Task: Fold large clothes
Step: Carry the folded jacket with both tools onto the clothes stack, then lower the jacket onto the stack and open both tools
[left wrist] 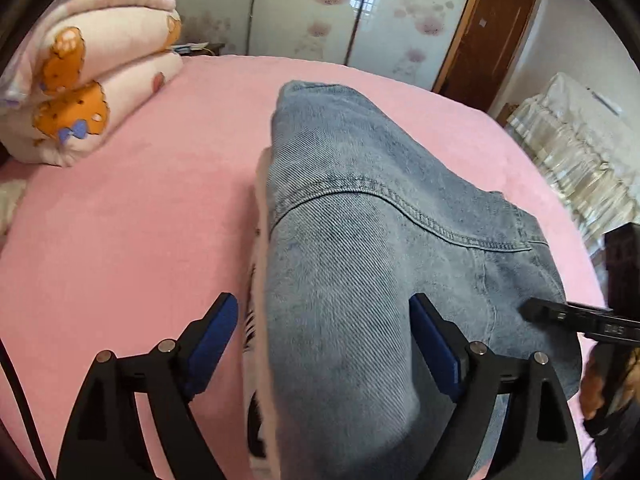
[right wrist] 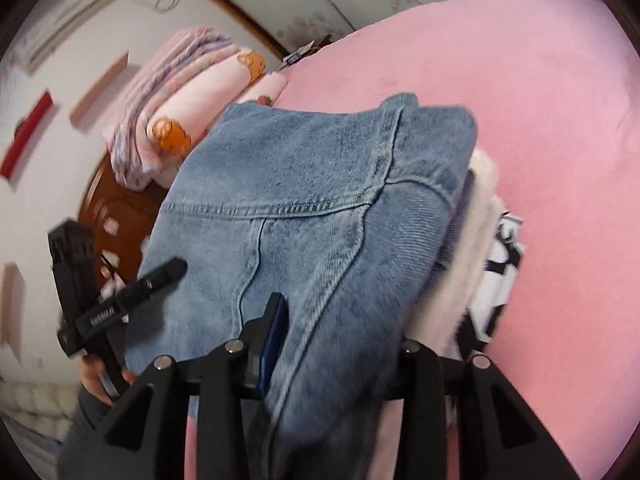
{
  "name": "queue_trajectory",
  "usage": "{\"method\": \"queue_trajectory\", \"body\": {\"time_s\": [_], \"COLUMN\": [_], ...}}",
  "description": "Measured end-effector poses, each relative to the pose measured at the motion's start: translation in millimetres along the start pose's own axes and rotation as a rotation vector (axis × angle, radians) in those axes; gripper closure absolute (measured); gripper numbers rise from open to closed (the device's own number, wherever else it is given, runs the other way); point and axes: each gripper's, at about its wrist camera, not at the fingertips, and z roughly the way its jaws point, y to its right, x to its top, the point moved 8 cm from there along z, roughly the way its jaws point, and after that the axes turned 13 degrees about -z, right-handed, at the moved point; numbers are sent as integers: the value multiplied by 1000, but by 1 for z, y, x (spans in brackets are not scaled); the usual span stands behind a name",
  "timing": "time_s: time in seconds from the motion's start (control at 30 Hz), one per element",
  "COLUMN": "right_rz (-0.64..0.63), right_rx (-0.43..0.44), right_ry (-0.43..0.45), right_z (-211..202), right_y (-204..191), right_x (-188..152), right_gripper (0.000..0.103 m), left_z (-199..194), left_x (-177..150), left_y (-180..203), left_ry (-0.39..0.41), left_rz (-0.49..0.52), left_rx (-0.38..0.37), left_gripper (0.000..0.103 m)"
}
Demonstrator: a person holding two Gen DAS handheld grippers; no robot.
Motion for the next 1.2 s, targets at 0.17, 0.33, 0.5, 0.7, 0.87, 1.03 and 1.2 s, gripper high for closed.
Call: {"method": "queue_trajectory", "body": {"time_s": [0.17,0.33,0.5,0.7,0.87,1.03,1.2], "right_rz": [-101,-220,-305,-279,-226,-183,-136], "right_rx": [-142,-278,-344,-425,-363,-318,-288], "right_ry": [-40,93,112,5,36,39,26], "right_z": [-37,-86,-82,-36,-39,-53,-86], "right_y": [-10,-35,-63,-36,-20,-21,-28], "right_x": [-4,-2,-10,-38,-49,-47,-55], "right_gripper": [60,60,69,89,89,86,71], "left_z": [-38,-85,-81,-71,-65,-74,-101], "left_x": [-8,-28,-54,-62,-59,-61,-74], "left_y": [6,26,40,35,31,36,53], "left_ry": [50,116,111,120,128,132,151], "left_rz": [49,73,147,163,128,92,76], "left_rx": [53,46,154,234,244,238,211], "left_gripper": [17,45,82,82,82,76,36]}}
